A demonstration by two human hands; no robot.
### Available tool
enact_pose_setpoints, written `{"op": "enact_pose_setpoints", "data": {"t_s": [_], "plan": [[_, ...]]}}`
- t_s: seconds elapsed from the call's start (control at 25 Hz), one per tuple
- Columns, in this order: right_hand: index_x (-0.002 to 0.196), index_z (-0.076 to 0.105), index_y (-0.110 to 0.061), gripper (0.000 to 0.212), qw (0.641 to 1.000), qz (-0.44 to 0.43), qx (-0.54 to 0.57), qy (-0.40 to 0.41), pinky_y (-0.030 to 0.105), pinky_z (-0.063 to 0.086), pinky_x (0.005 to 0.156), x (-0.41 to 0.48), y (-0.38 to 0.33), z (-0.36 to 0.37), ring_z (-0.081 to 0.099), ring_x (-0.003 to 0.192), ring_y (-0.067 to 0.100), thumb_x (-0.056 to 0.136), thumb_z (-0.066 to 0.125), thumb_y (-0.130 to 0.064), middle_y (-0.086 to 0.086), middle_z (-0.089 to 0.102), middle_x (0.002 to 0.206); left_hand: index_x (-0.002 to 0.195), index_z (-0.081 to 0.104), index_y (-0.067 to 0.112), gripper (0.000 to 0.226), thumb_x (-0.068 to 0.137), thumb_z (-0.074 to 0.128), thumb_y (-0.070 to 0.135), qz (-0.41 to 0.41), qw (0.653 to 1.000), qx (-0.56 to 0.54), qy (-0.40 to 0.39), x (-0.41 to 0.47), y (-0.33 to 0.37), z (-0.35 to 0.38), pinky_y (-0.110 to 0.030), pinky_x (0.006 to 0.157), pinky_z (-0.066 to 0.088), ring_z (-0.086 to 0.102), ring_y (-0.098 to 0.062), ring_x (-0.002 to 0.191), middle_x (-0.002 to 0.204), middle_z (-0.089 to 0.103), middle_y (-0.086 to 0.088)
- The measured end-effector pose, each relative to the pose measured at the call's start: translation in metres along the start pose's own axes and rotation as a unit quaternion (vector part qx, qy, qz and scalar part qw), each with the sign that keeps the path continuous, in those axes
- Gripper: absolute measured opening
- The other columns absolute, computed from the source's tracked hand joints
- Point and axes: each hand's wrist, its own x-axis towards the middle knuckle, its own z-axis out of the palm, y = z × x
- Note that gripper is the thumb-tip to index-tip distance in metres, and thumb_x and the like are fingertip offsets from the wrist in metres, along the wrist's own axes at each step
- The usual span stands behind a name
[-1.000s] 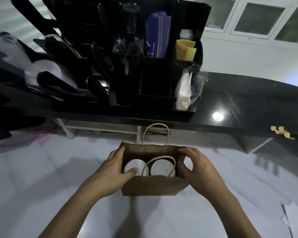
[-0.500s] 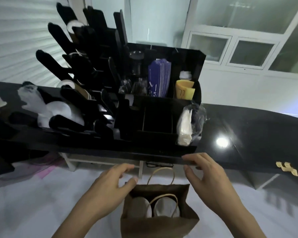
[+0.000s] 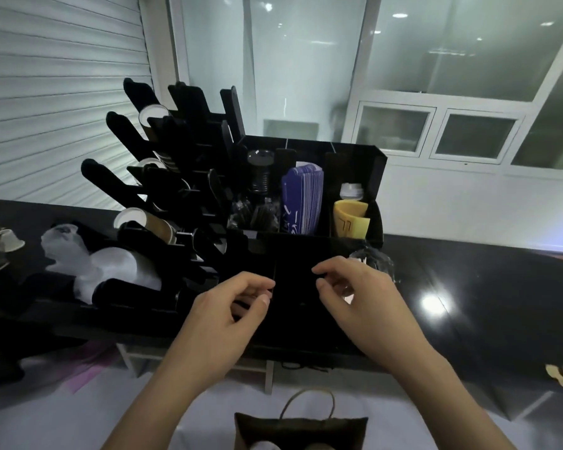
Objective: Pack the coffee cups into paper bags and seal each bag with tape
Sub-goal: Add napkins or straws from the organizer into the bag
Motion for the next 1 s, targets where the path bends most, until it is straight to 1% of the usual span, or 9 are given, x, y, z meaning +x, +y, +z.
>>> {"op": "enact_pose_setpoints", "data": {"t_s": [0.08,0.2,0.32,0.44,0.6,0.68,0.76,0.84,1.0], "plan": [[0.112,0.068,-0.036,0.017,1.000,-0.009,-0.008,0.003,0.021,0.054,0.078,0.022,-0.003,0.005,0.061,0.086,-0.002,0.096,0.062,-0.032,-0.018,0.064,0.091,0.108,0.067,0.041,0.018,0.098,0.060,0.028,0.010,1.000,-0.005,0.019,0.018,0.004,0.002,-0.008,0.083,0.046,0.061,0.005,0.101,0.101,0.068,0.025],[0.109,0.069,-0.034,0.015,0.999,-0.021,-0.034,0.004,0.029,0.057,0.075,0.059,-0.003,0.018,0.062,0.080,0.000,0.095,0.063,-0.034,-0.017,0.064,0.087,0.106,0.068,0.041,0.018,0.097,0.061,0.027,0.010,0.999,-0.002,0.047,0.044,0.003,0.007,-0.009,0.081,0.047,0.062,0.005,0.098,0.098,0.068,0.023],[0.109,0.068,-0.032,0.016,0.998,-0.028,-0.059,-0.013,0.035,0.058,0.075,0.092,0.000,0.030,0.061,0.080,0.004,0.094,0.063,-0.033,-0.015,0.063,0.089,0.104,0.068,0.042,0.019,0.096,0.061,0.026,0.000,0.997,-0.009,0.073,0.065,-0.003,0.011,-0.010,0.078,0.049,0.063,0.004,0.095,0.096,0.069,0.019],[0.118,0.066,-0.033,0.021,0.992,-0.053,-0.110,-0.042,0.036,0.057,0.081,0.123,0.004,0.039,0.061,0.091,0.009,0.097,0.060,-0.033,-0.011,0.059,0.103,0.104,0.067,0.040,0.018,0.096,0.061,0.026,-0.021,0.995,-0.006,0.101,0.080,-0.013,0.012,-0.012,0.075,0.050,0.062,0.005,0.091,0.095,0.068,0.016],[0.137,0.056,-0.035,0.035,0.973,-0.088,-0.176,-0.121,0.035,0.056,0.085,0.160,0.006,0.050,0.059,0.096,0.016,0.103,0.052,-0.033,-0.003,0.046,0.115,0.108,0.066,0.038,0.017,0.097,0.059,0.028,-0.048,0.992,-0.001,0.114,0.098,-0.024,0.019,-0.022,0.078,0.054,0.058,0.010,0.090,0.095,0.066,0.016],[0.142,0.052,-0.033,0.039,0.958,-0.079,-0.219,-0.166,0.040,0.056,0.085,0.172,0.006,0.055,0.059,0.098,0.021,0.104,0.048,-0.036,0.001,0.042,0.119,0.112,0.065,0.036,0.017,0.098,0.058,0.028,-0.053,0.993,0.002,0.103,0.105,-0.028,0.022,-0.019,0.076,0.052,0.057,0.012,0.089,0.095,0.064,0.018],[0.138,0.054,-0.030,0.037,0.943,-0.070,-0.263,-0.192,0.044,0.056,0.084,0.180,0.004,0.057,0.060,0.099,0.025,0.103,0.048,-0.038,0.004,0.041,0.119,0.115,0.064,0.035,0.019,0.099,0.057,0.028,-0.054,0.993,0.008,0.101,0.110,-0.032,0.024,-0.016,0.073,0.050,0.057,0.012,0.088,0.096,0.063,0.019],[0.128,0.060,-0.028,0.030,0.937,-0.079,-0.279,-0.194,0.044,0.057,0.081,0.183,0.001,0.056,0.060,0.094,0.025,0.101,0.053,-0.038,0.003,0.041,0.115,0.117,0.063,0.034,0.020,0.098,0.057,0.029,-0.053,0.992,0.016,0.113,0.115,-0.037,0.025,-0.018,0.075,0.052,0.059,0.009,0.088,0.098,0.063,0.019],[0.112,0.067,-0.028,0.019,0.952,-0.109,-0.252,-0.137,0.041,0.055,0.075,0.180,-0.002,0.051,0.060,0.090,0.021,0.099,0.057,-0.037,-0.003,0.047,0.106,0.120,0.062,0.029,0.023,0.098,0.058,0.026,-0.021,0.984,0.067,0.161,0.128,-0.044,0.029,-0.024,0.083,0.055,0.061,0.001,0.094,0.107,0.063,0.016]]}}
